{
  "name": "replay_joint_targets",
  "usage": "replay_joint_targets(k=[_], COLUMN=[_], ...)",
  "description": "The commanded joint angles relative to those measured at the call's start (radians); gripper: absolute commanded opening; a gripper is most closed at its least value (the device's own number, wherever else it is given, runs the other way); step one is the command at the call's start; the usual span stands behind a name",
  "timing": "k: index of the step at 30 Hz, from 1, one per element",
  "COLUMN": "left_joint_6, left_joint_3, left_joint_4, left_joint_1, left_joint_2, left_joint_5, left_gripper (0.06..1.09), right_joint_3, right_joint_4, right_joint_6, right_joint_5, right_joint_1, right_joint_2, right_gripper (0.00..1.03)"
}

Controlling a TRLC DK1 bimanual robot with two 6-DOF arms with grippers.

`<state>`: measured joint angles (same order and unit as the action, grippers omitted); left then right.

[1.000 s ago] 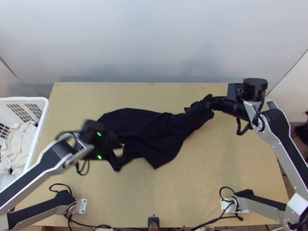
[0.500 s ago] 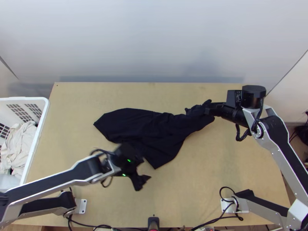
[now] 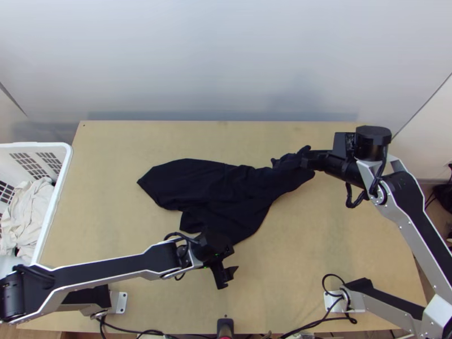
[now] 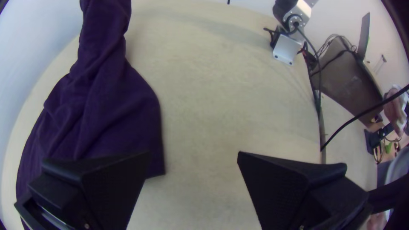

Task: Fold the t-shirt

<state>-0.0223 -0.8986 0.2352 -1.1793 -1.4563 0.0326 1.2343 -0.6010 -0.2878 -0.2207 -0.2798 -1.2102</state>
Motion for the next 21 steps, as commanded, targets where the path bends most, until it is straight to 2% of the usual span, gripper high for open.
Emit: replay_joint_targets(k=[1, 10, 15, 21], left_joint_6=[-0.057, -0.073, -0.113, -0.120], left_joint_3=[0.000, -0.053, -0.049, -0.051], left_joint_4=[-0.063, -0.085, -0.023, 0.016], left_joint_1=[-0.016, 0.000, 0.012, 0.017], left_joint_2=[-0.076, -0.142, -0.170, -0.162], left_joint_5=[-0.053, -0.106, -0.154, -0.157], left_gripper=[1.03, 1.03, 1.03, 1.03], right_joint_3=[0.010, 0.040, 0.036, 0.037], right_joint_4=[0.001, -0.014, -0.017, -0.019], right_joint_6=[-0.004, -0.002, -0.004, -0.002], right_joint_5=[0.001, 0.003, 0.003, 0.003], right_joint_1=[0.001, 0.004, 0.004, 0.004], right_joint_2=[0.003, 0.014, 0.021, 0.024], right_gripper=[0.03, 0.03, 0.03, 0.03])
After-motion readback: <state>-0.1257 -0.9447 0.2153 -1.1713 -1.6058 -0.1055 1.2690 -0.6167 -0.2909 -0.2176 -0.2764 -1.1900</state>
